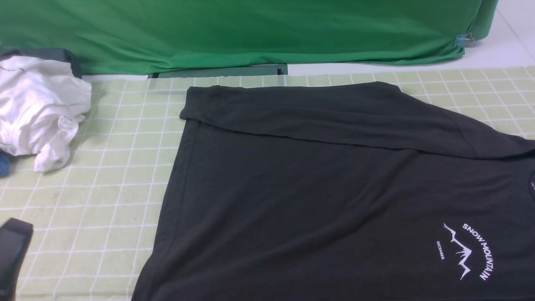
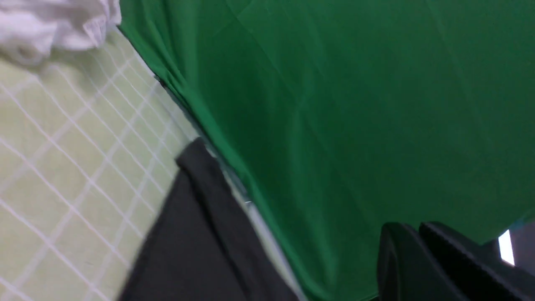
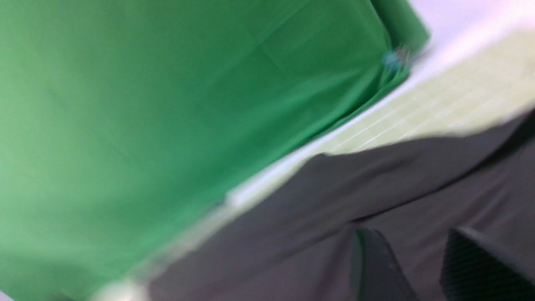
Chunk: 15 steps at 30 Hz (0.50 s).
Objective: Fold a long-sleeved shirt over a green coffee tablecloth.
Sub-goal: 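Grasp the left edge of the dark T-shirt lying flat on the table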
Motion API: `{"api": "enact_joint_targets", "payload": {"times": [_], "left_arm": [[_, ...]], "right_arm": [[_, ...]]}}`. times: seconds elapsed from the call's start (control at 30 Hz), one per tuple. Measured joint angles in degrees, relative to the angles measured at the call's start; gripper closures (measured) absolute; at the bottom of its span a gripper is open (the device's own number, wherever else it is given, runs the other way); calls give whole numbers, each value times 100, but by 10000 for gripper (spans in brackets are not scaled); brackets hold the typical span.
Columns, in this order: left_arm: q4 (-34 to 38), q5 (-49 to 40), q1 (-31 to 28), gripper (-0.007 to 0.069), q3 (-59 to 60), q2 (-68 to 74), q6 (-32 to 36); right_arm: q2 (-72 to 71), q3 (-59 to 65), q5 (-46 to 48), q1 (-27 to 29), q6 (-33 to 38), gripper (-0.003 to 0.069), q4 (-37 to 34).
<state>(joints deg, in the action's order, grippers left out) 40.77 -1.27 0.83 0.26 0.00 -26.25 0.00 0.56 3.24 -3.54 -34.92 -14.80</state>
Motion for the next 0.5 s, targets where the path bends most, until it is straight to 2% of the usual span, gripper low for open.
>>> {"api": "enact_joint_targets", "payload": {"times": [0.07,0.1,0.17,0.3,0.33,0.4,0.5], "left_arm": [[184,93,0,583,0,0,-106],[142,127,0,583,0,0,-111],[-125,127,0,583,0,0,-110],[-1263,173,0,583,0,0,-130],[-1313,173,0,583,0,0,-130],[-1638,209,0,583,0,0,-234],[-1426,256,0,583,-17,-2,-552]], "right_arm": [[0,0,-26,0,-655,414,-142],[0,0,-32,0,-729,414,-162],[0,0,-45,0,-930,414,-197],[0,0,-87,0,-1114,414,-232],[0,0,-87,0,-1119,414,-232],[0,7,-324,0,-1153,445,-244],[0,0,-1259,0,-1081,545,-204]]}}
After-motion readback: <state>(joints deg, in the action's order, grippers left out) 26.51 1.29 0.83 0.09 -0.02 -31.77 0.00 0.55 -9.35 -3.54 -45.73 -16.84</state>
